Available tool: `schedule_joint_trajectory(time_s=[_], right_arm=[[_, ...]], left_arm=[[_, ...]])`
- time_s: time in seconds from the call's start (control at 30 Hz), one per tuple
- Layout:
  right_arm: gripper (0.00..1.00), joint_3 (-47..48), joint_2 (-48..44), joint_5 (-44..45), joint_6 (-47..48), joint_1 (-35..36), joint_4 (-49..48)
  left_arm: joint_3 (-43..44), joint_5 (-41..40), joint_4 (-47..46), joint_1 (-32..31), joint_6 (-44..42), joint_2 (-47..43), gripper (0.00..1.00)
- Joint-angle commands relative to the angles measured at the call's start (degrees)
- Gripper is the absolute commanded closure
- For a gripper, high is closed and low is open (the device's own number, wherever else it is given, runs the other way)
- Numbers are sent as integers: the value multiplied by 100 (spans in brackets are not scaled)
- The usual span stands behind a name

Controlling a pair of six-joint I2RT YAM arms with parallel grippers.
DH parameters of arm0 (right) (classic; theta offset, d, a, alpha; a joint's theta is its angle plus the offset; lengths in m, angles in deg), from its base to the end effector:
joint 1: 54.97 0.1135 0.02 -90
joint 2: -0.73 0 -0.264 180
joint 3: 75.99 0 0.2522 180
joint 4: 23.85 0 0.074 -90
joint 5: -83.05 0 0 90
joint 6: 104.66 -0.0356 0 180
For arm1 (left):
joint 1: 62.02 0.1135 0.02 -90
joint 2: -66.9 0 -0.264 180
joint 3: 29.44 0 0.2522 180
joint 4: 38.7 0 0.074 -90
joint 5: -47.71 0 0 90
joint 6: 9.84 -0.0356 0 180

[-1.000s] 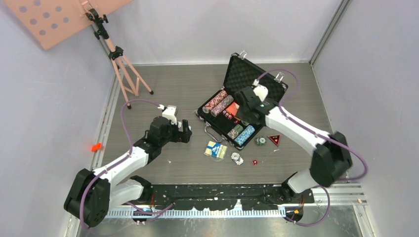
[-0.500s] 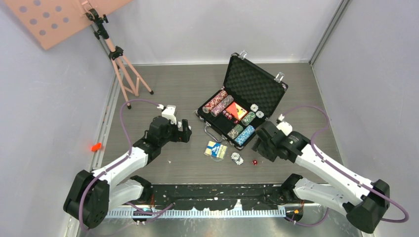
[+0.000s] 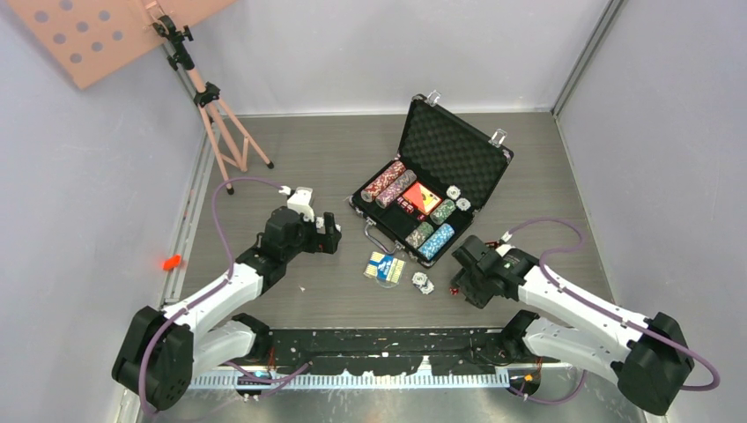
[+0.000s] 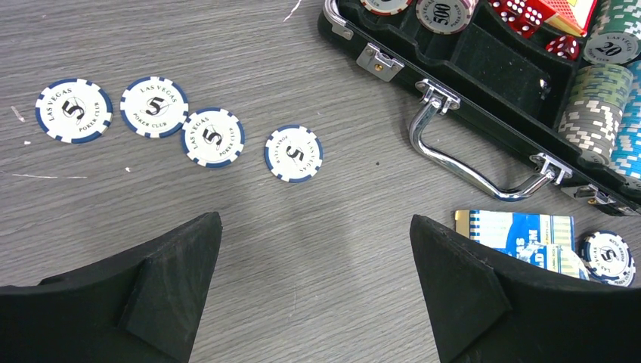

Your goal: Pack up texas hold em set

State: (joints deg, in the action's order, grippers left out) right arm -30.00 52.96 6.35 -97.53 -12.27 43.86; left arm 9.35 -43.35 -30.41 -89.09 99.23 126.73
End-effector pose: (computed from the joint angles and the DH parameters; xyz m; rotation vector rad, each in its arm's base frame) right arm 0.1077 0.0883 0.1904 1.0054 2.6154 0.2019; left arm 0.1946 -0.0987 0.1975 0.1362 2.1127 -0.4674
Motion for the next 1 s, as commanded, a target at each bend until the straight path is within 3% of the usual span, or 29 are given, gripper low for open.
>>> schedule_joint_trajectory(time_s=[0.0, 0.3, 0.6, 0.97], right_arm=[[51, -34, 291, 67, -372, 39, -591], [57, 92, 1036, 193, -311, 46, -893], [58, 39, 965, 526, -396, 37, -837], [68, 83, 1141, 570, -353, 37, -808]], left_arm=[[107, -79, -108, -26, -96, -129, 0], [115, -98, -85, -26, -105, -133, 0], [124, -84, -68, -26, -114, -148, 0], [133, -61, -68, -25, -114, -130, 0]])
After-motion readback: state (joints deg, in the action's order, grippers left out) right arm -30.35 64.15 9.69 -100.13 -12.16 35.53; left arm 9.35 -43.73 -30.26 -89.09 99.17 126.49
